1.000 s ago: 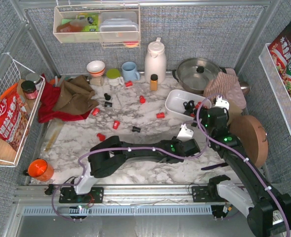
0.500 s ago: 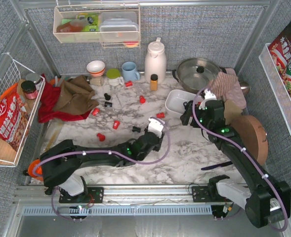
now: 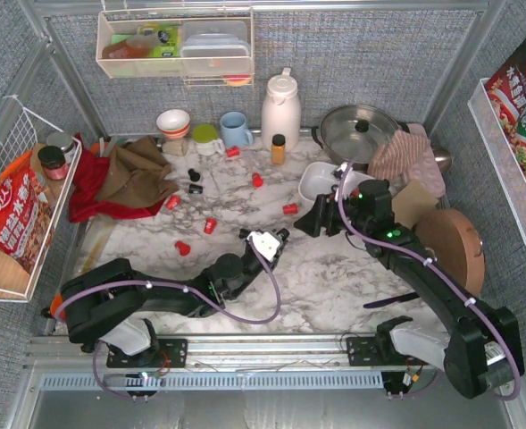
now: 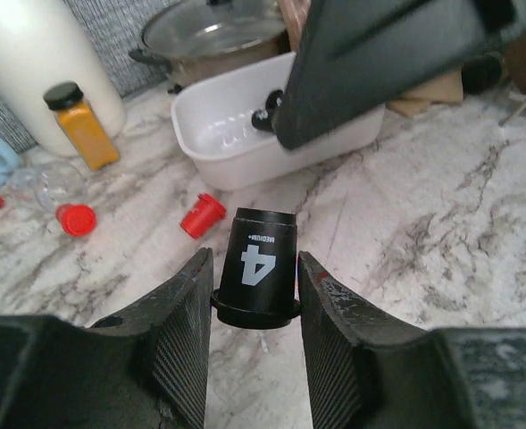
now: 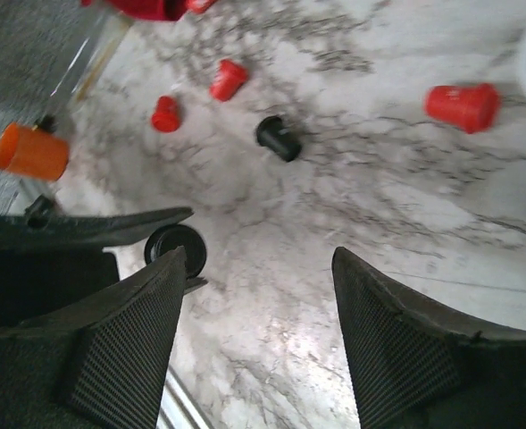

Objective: Mix the coffee capsules in the storage basket

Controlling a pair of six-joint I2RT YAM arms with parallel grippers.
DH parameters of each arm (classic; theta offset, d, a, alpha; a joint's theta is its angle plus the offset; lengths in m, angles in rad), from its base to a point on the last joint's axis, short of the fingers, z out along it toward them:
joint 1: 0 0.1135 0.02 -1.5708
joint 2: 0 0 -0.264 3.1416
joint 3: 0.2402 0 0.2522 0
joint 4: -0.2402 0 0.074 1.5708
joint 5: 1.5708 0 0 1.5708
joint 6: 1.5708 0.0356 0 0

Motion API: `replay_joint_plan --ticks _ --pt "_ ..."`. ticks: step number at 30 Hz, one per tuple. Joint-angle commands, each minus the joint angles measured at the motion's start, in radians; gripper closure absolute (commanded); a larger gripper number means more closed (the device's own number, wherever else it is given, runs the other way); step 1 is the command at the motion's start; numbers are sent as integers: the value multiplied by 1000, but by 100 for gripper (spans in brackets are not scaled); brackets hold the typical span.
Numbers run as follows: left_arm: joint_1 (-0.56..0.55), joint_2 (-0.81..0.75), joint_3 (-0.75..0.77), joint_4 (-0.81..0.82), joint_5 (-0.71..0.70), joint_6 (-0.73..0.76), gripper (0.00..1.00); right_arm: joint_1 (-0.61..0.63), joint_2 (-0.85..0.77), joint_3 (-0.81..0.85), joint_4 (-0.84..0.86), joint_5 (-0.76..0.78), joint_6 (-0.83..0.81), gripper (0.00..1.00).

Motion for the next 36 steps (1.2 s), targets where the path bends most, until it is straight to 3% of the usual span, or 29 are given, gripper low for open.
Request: replay_joint_plan --ticks 1,13,20,28,31,36 --pt "6 -8 -18 177 6 57 57 47 19 -25 142 -125 15 30" --pt "10 14 -32 254 12 53 57 132 54 -14 148 -125 -35 33" --pt "10 48 -25 319 70 39 57 142 69 -12 150 -123 -34 40" --pt "10 54 -11 307 44 46 56 154 81 5 122 -127 -48 50" --pt "10 52 -9 300 28 41 54 155 82 9 113 -128 -53 56" --pt "11 47 -12 288 -8 36 41 155 81 14 97 -115 -59 77"
